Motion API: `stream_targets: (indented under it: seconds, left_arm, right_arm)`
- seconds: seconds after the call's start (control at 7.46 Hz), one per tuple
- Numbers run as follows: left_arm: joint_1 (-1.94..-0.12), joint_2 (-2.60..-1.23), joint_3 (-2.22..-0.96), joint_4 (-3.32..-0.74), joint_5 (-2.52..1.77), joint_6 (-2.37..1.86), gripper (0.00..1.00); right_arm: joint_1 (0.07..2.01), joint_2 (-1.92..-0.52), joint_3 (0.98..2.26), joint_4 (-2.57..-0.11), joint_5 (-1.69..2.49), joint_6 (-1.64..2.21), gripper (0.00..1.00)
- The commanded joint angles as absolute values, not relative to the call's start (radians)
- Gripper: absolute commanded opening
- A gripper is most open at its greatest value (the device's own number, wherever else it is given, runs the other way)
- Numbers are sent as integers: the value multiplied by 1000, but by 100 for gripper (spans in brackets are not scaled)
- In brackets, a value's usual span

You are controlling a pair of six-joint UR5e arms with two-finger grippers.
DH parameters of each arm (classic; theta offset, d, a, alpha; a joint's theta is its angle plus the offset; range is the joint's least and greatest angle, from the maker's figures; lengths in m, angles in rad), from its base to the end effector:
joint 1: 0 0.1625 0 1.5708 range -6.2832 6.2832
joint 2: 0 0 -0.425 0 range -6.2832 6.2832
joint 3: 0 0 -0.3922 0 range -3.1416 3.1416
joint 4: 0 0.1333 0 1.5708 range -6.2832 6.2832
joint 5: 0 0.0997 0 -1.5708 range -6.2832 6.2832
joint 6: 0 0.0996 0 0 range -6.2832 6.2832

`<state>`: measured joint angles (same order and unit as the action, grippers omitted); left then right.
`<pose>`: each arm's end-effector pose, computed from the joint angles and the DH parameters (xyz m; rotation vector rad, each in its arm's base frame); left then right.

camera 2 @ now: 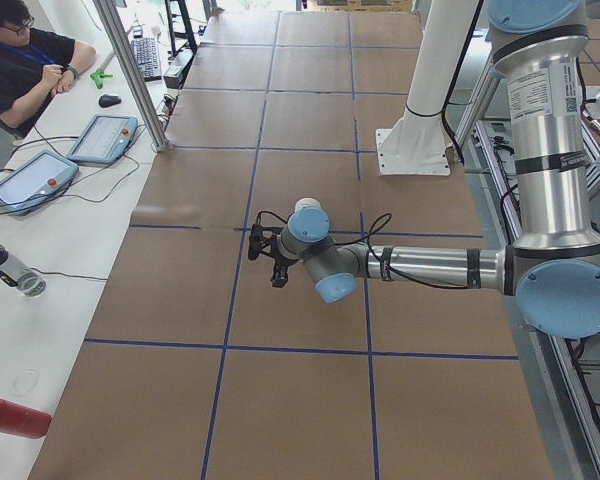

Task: Flip mug
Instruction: 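Reach the left gripper to the sideways white mug and grasp its rim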

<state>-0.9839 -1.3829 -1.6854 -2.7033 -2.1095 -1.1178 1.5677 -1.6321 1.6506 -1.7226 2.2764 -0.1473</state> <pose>0.1725 -0.4078 0.5637 0.3124 1.0953 -0.1873 0.0673 -0.4550 0.6678 -0.0767 -0.7121 -0.0969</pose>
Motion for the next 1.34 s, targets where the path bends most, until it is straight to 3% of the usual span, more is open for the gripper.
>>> stream_targets:
  seconds: [0.0,0.27,1.07,1.21]
  left_arm:
    - [-811,-1382,-1684,-2871,-1976,-1344,100]
    - [-744,-1388,-1681,-3075,-1956,-1501,100]
    - [-601,-1503,-1551,-3223,-1772,-1595,100]
    - [-598,-1503,-1551,-3230,-1776,-1594,86]
  right_arm:
    - [1568,-1632,1651,-1723,2276,-147,100]
    - [1568,-1632,1651,-1723,2276,-147,100]
    - [1568,-1632,1651,-1723,2276,-147,100]
    - [1568,-1632,1651,-1723,2276,-147,100]
